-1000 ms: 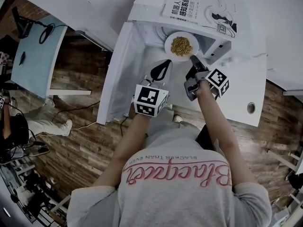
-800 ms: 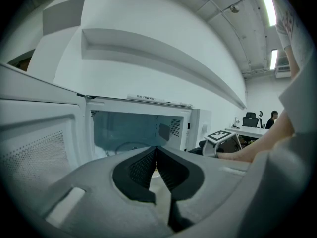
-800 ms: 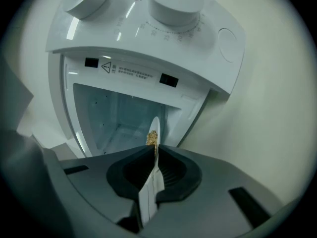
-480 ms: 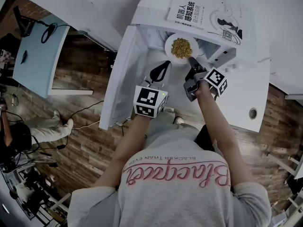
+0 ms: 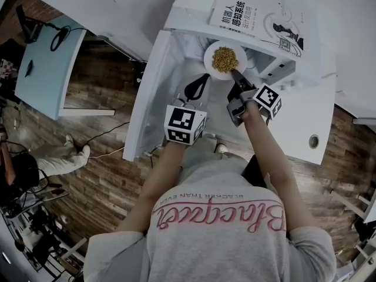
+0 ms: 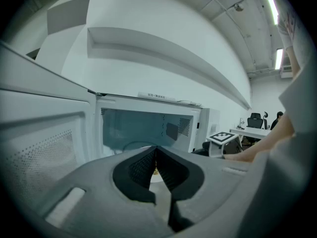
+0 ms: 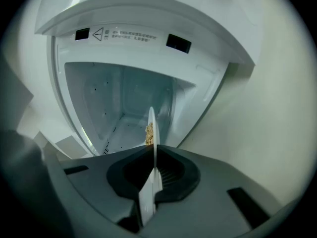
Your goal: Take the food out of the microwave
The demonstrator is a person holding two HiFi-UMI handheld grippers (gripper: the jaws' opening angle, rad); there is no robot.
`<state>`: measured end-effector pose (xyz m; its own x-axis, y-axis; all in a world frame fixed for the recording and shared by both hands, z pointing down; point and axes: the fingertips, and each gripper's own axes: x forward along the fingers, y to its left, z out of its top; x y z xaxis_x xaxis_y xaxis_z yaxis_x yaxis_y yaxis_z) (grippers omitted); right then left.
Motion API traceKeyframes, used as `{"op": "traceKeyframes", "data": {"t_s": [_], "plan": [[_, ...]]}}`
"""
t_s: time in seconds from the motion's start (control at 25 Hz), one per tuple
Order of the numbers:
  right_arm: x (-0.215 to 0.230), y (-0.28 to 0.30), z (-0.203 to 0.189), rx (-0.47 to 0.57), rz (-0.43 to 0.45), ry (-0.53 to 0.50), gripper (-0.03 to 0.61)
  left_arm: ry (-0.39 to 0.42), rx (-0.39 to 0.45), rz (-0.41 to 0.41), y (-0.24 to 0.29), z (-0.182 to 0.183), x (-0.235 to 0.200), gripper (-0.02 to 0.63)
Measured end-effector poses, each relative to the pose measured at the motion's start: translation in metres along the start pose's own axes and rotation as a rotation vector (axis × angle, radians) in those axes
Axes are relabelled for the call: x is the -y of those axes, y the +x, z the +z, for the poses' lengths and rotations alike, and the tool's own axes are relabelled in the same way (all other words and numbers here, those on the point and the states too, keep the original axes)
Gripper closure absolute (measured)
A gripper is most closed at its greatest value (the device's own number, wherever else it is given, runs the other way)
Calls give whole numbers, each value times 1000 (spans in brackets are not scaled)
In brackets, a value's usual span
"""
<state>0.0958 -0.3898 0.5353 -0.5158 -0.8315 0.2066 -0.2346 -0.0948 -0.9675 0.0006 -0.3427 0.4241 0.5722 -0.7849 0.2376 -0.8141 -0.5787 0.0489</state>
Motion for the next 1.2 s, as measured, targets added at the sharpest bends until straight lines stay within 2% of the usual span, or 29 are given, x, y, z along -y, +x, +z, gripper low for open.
{"op": "traceKeyframes", "data": {"t_s": [0.36, 0.68, 0.88, 1.04, 1.2], "plan": [[-35, -41, -4, -21, 25, -30, 555, 7, 32, -24, -8, 9, 15, 606], [-94, -87, 1, 41, 95, -94, 555, 18, 81, -12, -24, 34, 26, 606], [-112, -110, 4, 87, 97, -46, 552, 17, 126, 13, -38, 59, 28, 606], [-109, -125, -9, 78, 87, -4, 554, 28, 166, 12, -48, 75, 33, 606], [-120, -140, -18, 60, 113, 8, 554, 29, 173, 10, -54, 78, 38, 606]]}}
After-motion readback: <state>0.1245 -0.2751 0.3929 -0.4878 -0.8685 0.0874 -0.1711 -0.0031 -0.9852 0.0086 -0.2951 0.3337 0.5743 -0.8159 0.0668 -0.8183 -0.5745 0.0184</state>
